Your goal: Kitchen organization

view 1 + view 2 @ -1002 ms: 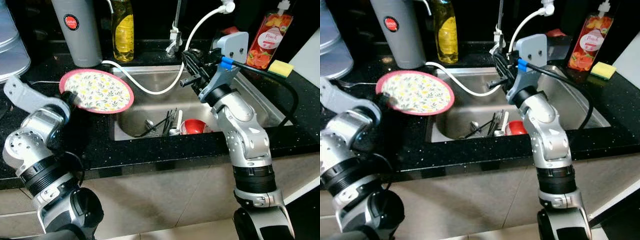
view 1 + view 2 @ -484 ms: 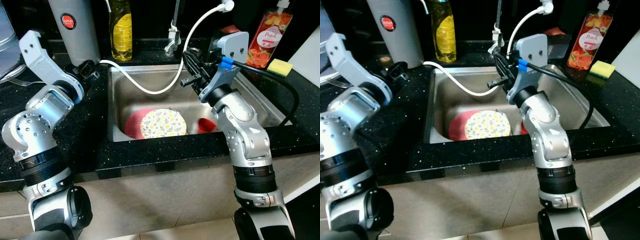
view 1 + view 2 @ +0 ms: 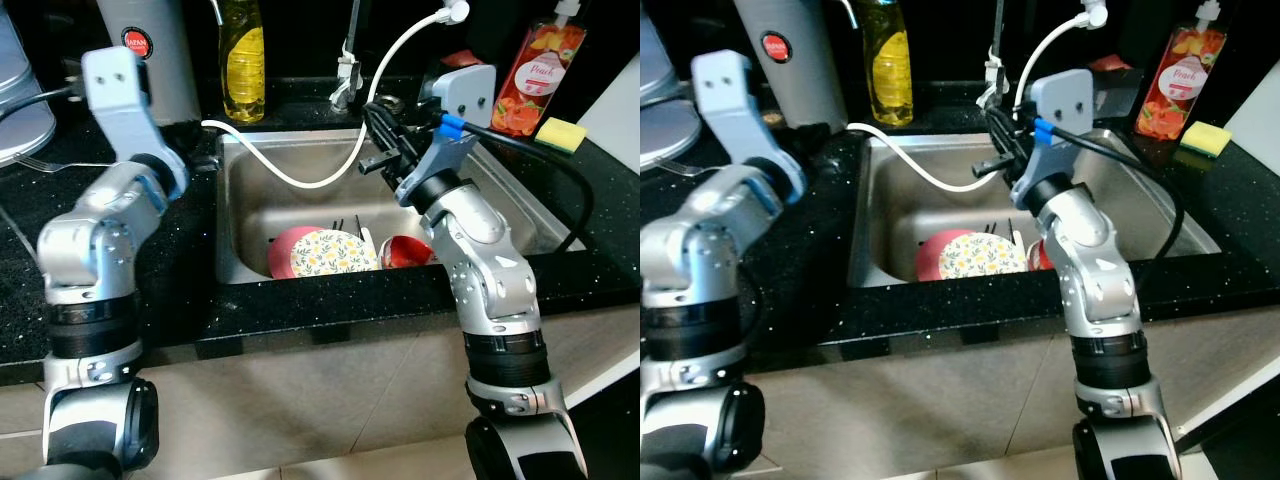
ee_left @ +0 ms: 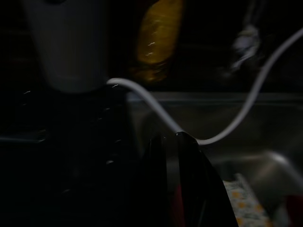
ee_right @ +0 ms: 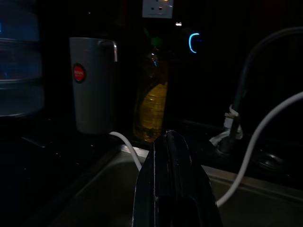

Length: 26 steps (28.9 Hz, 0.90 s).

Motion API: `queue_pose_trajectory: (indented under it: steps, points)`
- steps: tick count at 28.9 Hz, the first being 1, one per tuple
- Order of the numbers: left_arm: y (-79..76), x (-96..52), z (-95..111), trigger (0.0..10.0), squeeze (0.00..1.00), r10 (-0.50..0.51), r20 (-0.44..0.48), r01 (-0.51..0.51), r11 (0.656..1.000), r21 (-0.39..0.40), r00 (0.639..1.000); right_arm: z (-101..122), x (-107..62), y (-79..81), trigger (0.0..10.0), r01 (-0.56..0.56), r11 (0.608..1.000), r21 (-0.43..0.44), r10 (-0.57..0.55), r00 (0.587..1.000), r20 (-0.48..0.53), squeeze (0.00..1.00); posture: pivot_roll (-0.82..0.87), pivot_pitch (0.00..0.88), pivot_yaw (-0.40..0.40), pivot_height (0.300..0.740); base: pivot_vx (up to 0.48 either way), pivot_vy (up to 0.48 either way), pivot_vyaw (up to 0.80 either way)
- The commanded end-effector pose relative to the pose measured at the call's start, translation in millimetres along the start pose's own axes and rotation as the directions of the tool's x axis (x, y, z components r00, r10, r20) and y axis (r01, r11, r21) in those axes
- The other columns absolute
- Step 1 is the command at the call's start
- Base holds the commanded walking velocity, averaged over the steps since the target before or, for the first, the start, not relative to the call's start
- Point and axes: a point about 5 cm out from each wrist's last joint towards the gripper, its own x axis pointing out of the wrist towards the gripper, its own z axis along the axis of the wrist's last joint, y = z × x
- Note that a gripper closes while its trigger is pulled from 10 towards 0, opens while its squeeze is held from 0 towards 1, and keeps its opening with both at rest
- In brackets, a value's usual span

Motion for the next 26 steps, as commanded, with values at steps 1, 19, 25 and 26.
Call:
queue_pose_trajectory:
  steps: [1, 19, 25, 26]
  points:
    - [5.1, 2.2, 2, 10.0, 0.0, 0.055, 0.007, -0.055, 0.996, 0.068, 0.998, 0, -2.4, -1.2, 10.0, 0.011, 1.0, -0.003, -0.011, 1.0, 0.006, 0.0, 0.07, 0.003, 0.006, 0.74, 0.0, 0.0, 0.0]
    - [36.6, 8.3, -10, 10.0, 0.0, 0.344, -0.014, -0.334, 0.92, 0.206, 0.939, -2, -5.2, -15.8, 10.0, 0.14, 0.99, -0.013, -0.14, 0.99, 0.006, 0.0, 0.06, 0.0, 0.025, 0.74, 0.0, 0.0, 0.0]
    - [21.7, 6.5, -8, 10.0, 0.0, 0.243, 0.005, -0.239, 0.949, 0.204, 0.97, -1, -3.2, -17.4, 10.0, 0.161, 0.987, -0.013, -0.161, 0.987, 0.01, 0.0, 0.05, 0.0, 0.026, 0.74, 0.0, 0.0, 0.0]
    - [14.7, 5.6, -6, 10.0, 0.0, 0.187, 0.025, -0.188, 0.961, 0.201, 0.982, 0, -2.8, -16.5, 10.0, 0.161, 0.987, -0.014, -0.16, 0.987, 0.011, 0.0, 0.05, 0.0, 0.029, 0.74, 0.0, 0.0, 0.0]
